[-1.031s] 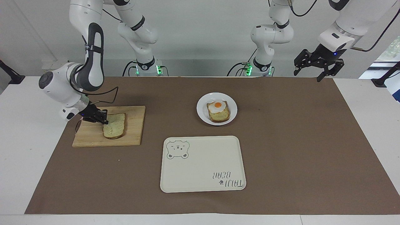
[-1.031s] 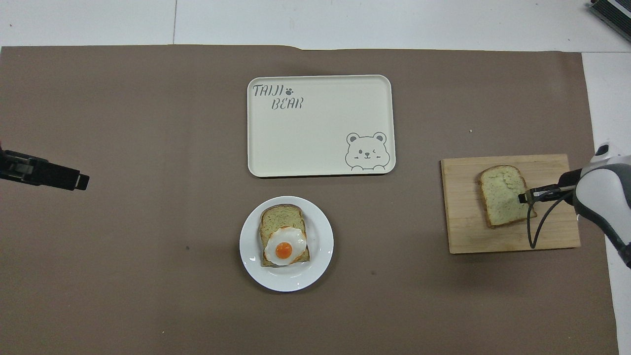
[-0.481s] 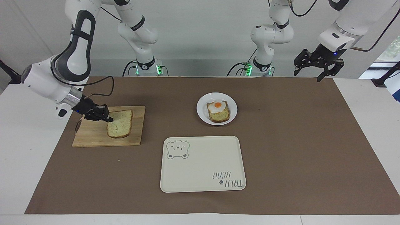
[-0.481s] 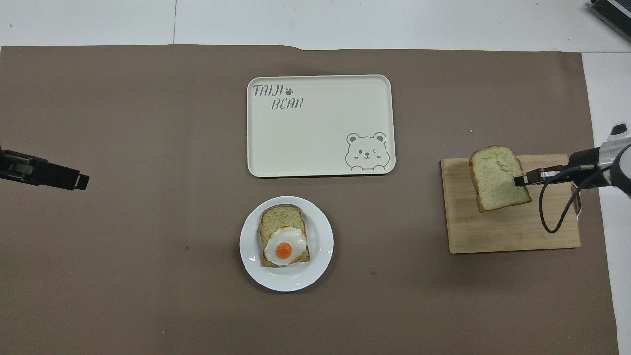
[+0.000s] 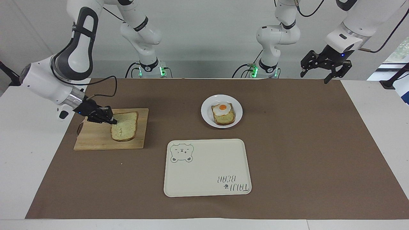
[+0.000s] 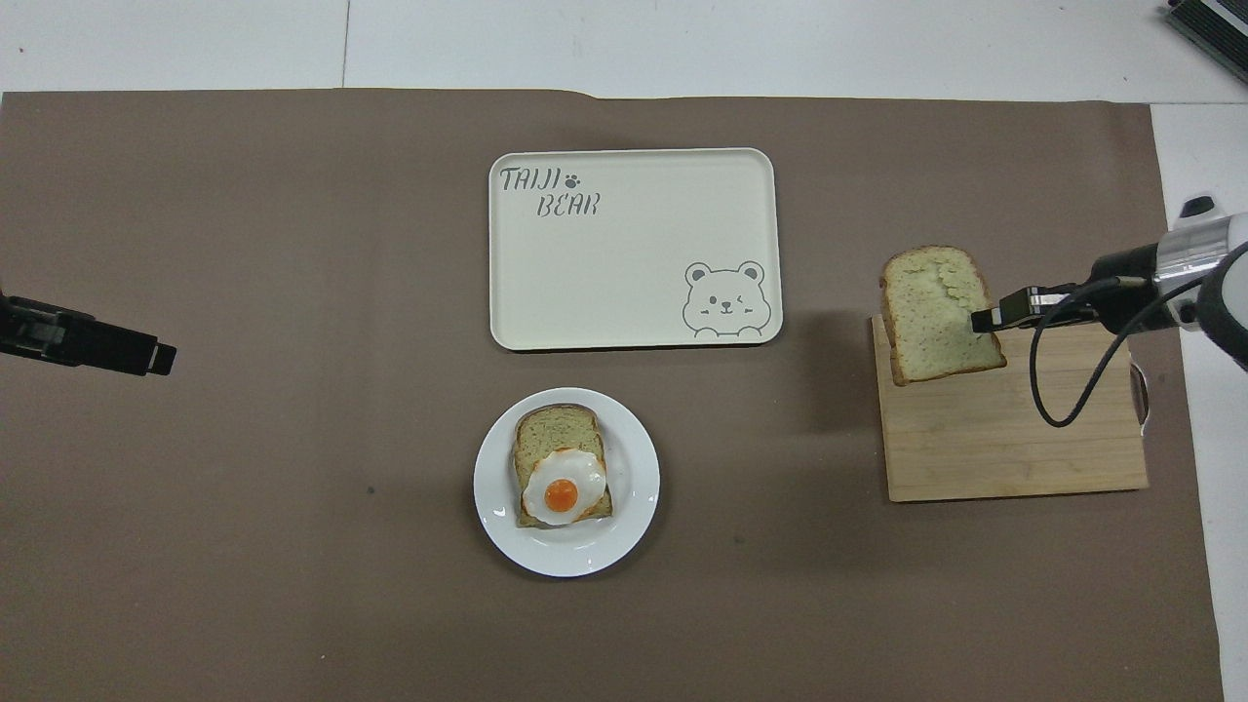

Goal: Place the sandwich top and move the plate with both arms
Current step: 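Carry the bread slice with the right gripper over the egg plate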

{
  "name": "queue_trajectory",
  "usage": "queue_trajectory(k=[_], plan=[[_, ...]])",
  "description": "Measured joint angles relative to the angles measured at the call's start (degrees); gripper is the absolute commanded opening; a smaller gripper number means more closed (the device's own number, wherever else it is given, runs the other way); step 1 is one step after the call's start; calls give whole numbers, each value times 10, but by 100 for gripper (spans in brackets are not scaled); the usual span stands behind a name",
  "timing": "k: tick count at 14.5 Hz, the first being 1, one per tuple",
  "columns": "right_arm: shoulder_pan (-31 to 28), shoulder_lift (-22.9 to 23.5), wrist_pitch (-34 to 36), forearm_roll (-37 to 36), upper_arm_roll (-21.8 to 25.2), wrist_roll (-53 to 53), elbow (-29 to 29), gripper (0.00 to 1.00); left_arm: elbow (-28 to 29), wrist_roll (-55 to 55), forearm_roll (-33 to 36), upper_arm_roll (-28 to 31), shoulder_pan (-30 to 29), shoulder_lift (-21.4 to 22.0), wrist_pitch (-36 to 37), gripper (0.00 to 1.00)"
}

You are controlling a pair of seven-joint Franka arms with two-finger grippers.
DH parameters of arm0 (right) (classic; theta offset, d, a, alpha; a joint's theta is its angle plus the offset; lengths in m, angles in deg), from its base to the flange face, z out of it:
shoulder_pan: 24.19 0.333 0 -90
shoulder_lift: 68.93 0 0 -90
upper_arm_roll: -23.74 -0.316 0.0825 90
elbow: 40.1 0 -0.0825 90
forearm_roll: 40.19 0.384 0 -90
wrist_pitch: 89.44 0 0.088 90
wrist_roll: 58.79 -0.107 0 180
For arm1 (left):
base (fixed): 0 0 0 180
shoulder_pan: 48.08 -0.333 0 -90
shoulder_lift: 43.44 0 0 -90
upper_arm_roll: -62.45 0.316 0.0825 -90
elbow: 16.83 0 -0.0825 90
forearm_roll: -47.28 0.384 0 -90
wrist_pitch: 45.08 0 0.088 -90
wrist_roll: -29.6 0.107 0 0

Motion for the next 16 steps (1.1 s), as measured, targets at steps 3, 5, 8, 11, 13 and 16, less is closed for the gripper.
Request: queue_trajectory(k=[3,5,8,11,13,16], plan=[[0,0,-4,0,-46,-13,-1,0,0,0,0,0,0,0,-1,100],[2,0,-9,1,-81,-18,0,0,0,0,0,0,0,0,-1,100],[41,-1,-56,5,-108,-43,12,0,0,0,0,0,0,0,-1,100],[110,-2,-124,37,-111,-71,40,0,0,0,0,0,0,0,-1,100],[148,-3,-178,64,-111,-74,66,0,0,0,0,0,0,0,-1,100],[191,-3,-223,105,-111,-74,101,0,0,0,0,0,0,0,-1,100]])
